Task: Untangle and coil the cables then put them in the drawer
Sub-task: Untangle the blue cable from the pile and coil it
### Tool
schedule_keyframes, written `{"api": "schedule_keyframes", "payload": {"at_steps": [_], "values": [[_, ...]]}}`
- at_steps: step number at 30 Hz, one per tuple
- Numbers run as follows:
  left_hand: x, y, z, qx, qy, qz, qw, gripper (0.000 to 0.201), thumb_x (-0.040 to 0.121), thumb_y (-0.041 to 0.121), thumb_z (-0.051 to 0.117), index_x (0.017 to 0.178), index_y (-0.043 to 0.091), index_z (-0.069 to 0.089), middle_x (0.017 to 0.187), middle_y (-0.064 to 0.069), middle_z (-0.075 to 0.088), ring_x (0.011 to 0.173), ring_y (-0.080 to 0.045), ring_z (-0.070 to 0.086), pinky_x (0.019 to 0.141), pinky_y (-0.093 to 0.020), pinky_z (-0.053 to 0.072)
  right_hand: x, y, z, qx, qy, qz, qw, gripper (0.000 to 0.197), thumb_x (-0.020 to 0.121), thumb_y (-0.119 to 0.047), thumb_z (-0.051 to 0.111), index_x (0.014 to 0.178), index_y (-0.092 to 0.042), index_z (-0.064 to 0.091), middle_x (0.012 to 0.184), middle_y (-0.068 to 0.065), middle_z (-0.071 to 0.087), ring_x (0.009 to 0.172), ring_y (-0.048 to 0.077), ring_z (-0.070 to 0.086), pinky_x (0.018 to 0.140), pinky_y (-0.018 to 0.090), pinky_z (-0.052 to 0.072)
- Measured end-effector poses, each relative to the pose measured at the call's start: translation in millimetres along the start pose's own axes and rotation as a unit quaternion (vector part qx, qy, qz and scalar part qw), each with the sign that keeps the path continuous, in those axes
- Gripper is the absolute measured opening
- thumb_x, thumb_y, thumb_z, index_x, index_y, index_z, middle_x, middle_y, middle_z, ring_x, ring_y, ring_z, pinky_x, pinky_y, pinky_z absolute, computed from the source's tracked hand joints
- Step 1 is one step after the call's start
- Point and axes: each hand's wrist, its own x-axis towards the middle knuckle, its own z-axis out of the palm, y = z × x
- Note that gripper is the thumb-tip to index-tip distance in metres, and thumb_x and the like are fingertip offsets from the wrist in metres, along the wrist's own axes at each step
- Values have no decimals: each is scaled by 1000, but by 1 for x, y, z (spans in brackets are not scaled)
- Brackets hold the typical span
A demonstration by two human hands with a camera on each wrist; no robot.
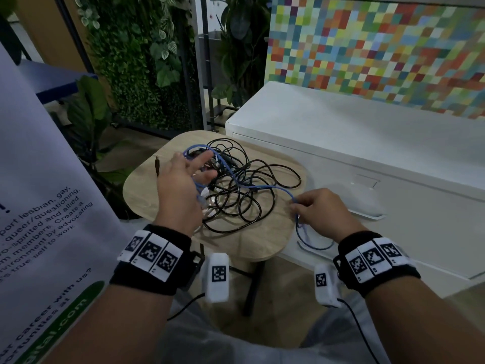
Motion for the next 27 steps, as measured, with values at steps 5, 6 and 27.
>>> {"api": "schedule_keyframes", "payload": {"at_steps": [5,6,27], "values": [[-17,-17,16,140,-84,20,986,31,114,36,33,92,20,46,100,-2,81,43,-15,48,41,-25,35,-6,-24,1,23,33,-50,998,11,96,-19,71,88,-22,78,55,-8,67,53,5,68,60,21,53],[-21,-21,18,157,-109,23,981,29,114,36,33,94,20,48,103,1,80,44,-15,52,43,-26,36,-7,-30,2,37,28,-61,997,11,96,-19,70,87,-21,77,57,-4,69,56,11,70,64,30,58],[-4,-22,10,174,-90,90,977,35,113,30,39,80,18,46,68,1,41,56,-13,39,43,-18,36,-9,-57,-1,198,54,-48,978,11,98,-14,66,88,-15,72,78,2,77,53,23,71,51,32,53]]}}
